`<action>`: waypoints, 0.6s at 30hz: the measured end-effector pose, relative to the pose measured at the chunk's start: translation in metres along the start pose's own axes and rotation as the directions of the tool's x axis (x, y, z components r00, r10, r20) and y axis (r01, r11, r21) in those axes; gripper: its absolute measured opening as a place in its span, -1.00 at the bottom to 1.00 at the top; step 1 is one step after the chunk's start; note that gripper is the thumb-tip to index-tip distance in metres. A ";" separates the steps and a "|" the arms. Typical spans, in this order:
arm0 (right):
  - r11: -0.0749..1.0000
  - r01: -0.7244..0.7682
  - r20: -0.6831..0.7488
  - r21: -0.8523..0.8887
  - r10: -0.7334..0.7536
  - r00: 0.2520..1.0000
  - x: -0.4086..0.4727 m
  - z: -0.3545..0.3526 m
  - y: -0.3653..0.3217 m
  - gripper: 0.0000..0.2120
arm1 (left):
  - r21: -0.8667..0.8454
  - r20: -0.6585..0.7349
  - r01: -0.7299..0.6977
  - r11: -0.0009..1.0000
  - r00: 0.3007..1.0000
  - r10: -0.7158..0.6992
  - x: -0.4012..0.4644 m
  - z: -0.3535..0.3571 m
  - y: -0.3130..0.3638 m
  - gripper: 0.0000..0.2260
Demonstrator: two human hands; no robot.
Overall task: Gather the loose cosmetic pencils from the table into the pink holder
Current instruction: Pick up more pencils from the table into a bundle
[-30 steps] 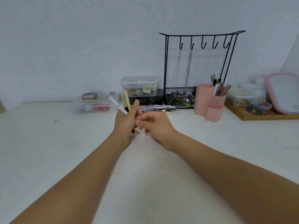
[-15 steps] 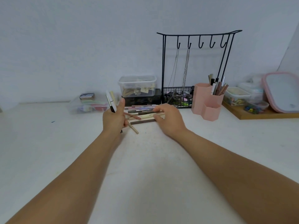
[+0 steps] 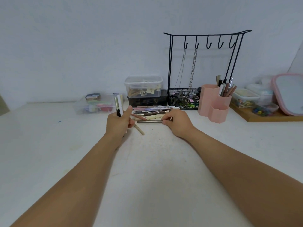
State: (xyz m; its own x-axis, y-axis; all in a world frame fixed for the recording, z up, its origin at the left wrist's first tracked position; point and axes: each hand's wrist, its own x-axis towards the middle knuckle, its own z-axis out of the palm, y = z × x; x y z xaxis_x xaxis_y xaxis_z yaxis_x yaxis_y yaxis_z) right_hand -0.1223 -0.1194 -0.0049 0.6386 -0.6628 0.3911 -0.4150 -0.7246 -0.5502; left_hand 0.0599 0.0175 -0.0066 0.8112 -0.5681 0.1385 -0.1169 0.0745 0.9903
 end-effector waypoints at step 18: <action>0.694 -0.114 0.104 0.710 0.057 0.993 -0.014 0.008 -0.051 -0.94 | -0.322 0.214 0.138 0.937 0.974 -0.070 -0.024 0.006 0.027 -0.48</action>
State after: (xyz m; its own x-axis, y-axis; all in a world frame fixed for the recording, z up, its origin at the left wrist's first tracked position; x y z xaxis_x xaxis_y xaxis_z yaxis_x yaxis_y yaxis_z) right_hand -0.1051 -0.0714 0.0122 0.6775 -0.6800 0.2803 0.0991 -0.2932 -0.9509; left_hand 0.0335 0.0278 0.0164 0.6757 -0.7344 0.0643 0.1873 0.2553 0.9485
